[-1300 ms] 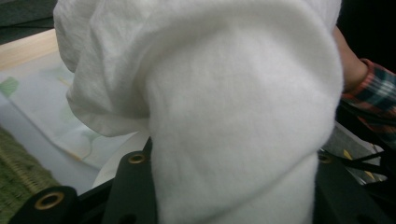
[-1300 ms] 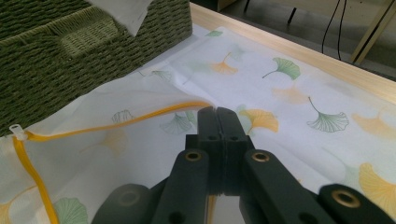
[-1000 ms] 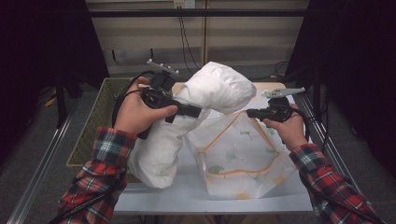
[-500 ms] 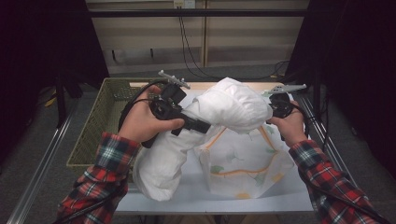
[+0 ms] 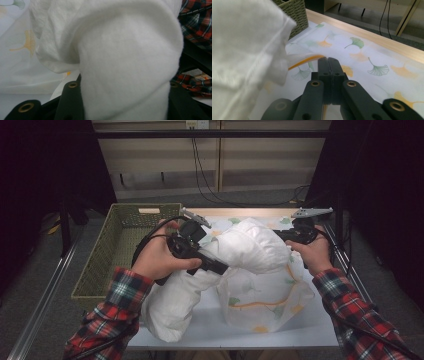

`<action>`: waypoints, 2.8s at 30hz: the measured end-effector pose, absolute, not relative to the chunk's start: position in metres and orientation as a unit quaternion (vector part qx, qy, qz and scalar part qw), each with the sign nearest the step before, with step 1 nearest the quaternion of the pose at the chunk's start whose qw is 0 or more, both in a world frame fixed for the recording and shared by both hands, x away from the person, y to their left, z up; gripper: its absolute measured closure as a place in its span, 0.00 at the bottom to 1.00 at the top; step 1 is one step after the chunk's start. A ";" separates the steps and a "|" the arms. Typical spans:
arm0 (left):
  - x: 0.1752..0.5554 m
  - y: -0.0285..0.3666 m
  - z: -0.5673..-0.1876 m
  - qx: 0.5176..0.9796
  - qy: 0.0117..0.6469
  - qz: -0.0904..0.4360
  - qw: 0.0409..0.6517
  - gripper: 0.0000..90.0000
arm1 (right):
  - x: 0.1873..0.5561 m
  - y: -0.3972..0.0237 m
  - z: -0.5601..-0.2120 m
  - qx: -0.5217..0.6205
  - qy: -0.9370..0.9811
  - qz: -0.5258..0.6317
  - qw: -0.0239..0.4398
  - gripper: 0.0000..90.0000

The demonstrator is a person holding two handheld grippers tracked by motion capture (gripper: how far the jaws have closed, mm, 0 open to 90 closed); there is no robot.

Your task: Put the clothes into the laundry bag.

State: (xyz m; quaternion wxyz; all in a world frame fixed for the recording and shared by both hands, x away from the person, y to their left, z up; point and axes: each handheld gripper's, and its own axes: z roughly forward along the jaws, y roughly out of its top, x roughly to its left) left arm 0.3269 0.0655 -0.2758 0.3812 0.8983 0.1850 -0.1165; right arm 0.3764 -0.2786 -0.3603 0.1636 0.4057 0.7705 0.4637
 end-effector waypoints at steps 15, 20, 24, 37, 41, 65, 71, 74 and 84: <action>0.322 0.043 -0.297 0.914 0.189 -0.110 0.341 0.61 | 0.372 -0.268 -0.340 0.385 0.774 0.472 0.174 1.00; 0.324 0.039 -0.304 0.919 0.199 -0.102 0.324 0.61 | 0.370 -0.266 -0.335 0.383 0.772 0.475 0.177 1.00; 0.325 0.040 -0.303 0.918 0.198 -0.104 0.327 0.61 | 0.367 -0.266 -0.332 0.378 0.776 0.472 0.181 1.00; 0.318 0.027 -0.310 0.912 0.198 -0.127 0.336 0.61 | 0.368 -0.257 -0.332 0.372 0.775 0.480 0.175 1.00; 0.323 0.030 -0.314 0.918 0.215 -0.100 0.318 0.61 | 0.366 -0.258 -0.328 0.368 0.774 0.483 0.178 1.00; 0.314 0.011 -0.318 0.909 0.217 -0.126 0.332 0.61 | 0.366 -0.254 -0.328 0.368 0.773 0.488 0.173 1.00; 0.313 0.007 -0.327 0.910 0.228 -0.129 0.321 0.61 | 0.365 -0.252 -0.328 0.363 0.775 0.488 0.172 1.00; 0.314 0.007 -0.331 0.911 0.247 -0.115 0.311 0.61 | 0.364 -0.252 -0.328 0.364 0.773 0.490 0.172 1.00; 0.325 0.015 -0.338 0.897 0.316 -0.075 0.299 0.62 | 0.362 -0.257 -0.321 0.364 0.769 0.494 0.178 1.00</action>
